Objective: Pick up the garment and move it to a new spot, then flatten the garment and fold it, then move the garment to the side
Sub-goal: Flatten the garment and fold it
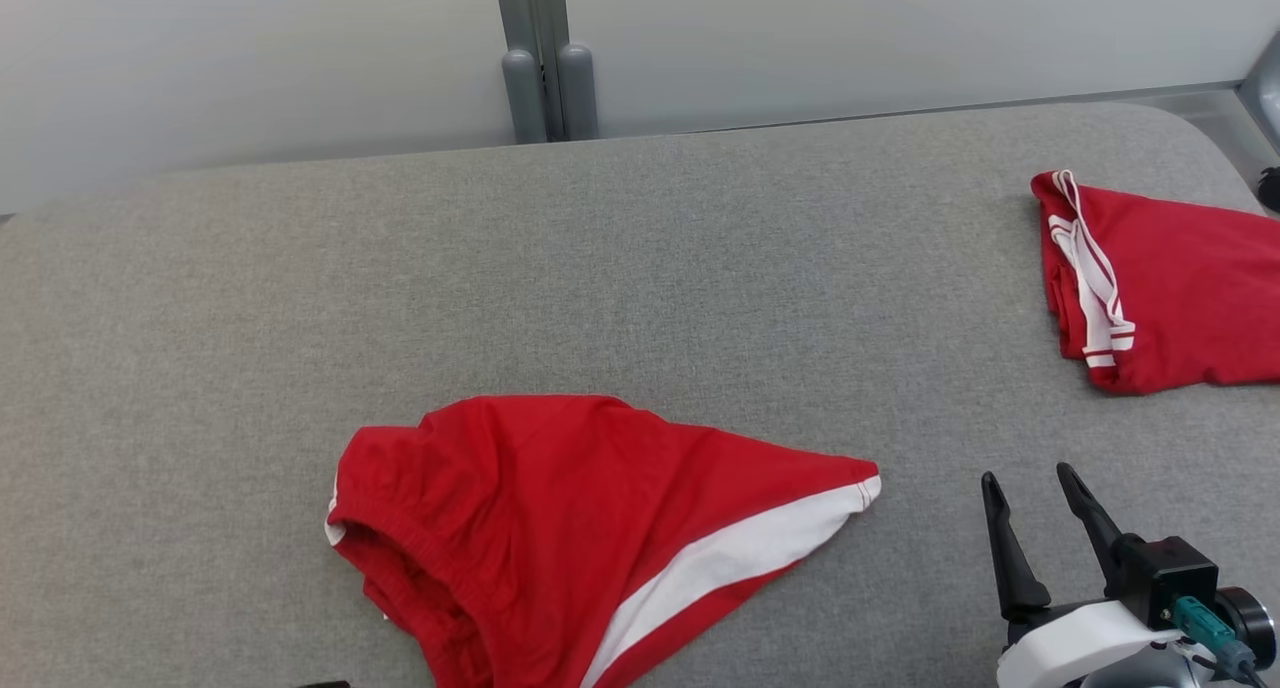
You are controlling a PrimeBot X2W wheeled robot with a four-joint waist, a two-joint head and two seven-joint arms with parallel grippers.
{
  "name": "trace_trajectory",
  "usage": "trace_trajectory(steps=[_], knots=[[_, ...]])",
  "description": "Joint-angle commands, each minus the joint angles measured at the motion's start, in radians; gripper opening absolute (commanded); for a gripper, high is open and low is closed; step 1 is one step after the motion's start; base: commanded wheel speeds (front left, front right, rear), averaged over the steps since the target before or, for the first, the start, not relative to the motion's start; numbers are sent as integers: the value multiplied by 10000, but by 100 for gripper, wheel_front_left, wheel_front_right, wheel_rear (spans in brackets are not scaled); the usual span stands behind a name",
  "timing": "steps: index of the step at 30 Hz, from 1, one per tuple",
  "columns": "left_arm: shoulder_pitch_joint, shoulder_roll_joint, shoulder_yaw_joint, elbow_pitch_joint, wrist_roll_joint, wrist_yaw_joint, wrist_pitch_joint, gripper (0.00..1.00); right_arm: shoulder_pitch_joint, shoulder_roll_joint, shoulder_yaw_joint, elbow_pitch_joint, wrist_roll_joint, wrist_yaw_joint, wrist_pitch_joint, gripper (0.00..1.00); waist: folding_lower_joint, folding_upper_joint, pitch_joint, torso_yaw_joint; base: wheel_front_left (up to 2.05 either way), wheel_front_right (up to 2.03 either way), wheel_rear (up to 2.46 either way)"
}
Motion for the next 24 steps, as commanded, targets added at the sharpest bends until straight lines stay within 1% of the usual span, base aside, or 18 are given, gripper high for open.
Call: trace_trajectory(steps=[1,3,5,6,9,10,11,12,14,16,17,19,20,22,24], knots=[[57,121,257,-145,-124,-76,-207,100,32,-34,13,24,19,-9,1,100,0,0,11,-34,0,0,0],[-2,268,756,-429,-281,-83,-605,100,61,-27,-20,-21,25,-9,1,100,0,0,61,-54,0,0,0],[-243,406,1314,-623,-398,72,-896,100,99,-9,-60,-53,24,-8,1,100,0,0,150,-30,0,0,0],[-474,533,1538,-649,-375,217,-951,100,103,0,-52,-52,8,-8,1,100,0,0,209,-18,0,0,0],[-1236,685,1868,-357,-206,626,-750,100,-59,12,-19,-58,-16,-8,1,100,0,0,389,4,0,0,0],[-1631,801,1920,-84,37,854,-684,100,-153,15,24,-55,-27,-8,1,100,0,0,468,-16,0,0,0],[-1970,880,1891,136,209,982,-603,100,-241,13,82,-47,-34,-8,1,100,0,0,543,-49,0,0,0],[-2413,751,1843,382,281,1038,-470,100,-348,0,139,-38,-35,-8,1,100,0,0,625,-85,0,0,0],[-3151,488,1713,874,378,965,-133,100,-460,-42,212,-28,-20,-9,1,100,0,0,754,-152,0,0,0],[-3891,569,1393,1581,798,980,302,100,-544,-76,332,-10,-13,-9,1,100,0,0,860,-269,0,0,0],[-4278,521,1177,1975,982,983,563,100,-613,-85,377,8,-13,-9,1,100,0,0,893,-340,0,0,0],[-4767,329,777,2670,1105,814,1224,100,-634,-105,387,53,6,-8,1,100,0,0,909,-457,0,0,0],[-4940,335,542,2963,1194,721,1618,100,-606,-116,401,79,14,-9,1,100,0,0,893,-511,0,0,0],[-5163,399,71,3456,1120,382,2547,100,-539,-118,458,124,18,-8,1,100,0,0,847,-680,0,0,0],[-5154,316,-227,3621,723,-205,3494,100,-482,-122,430,140,46,-8,1,100,0,0,817,-833,0,0,0]])
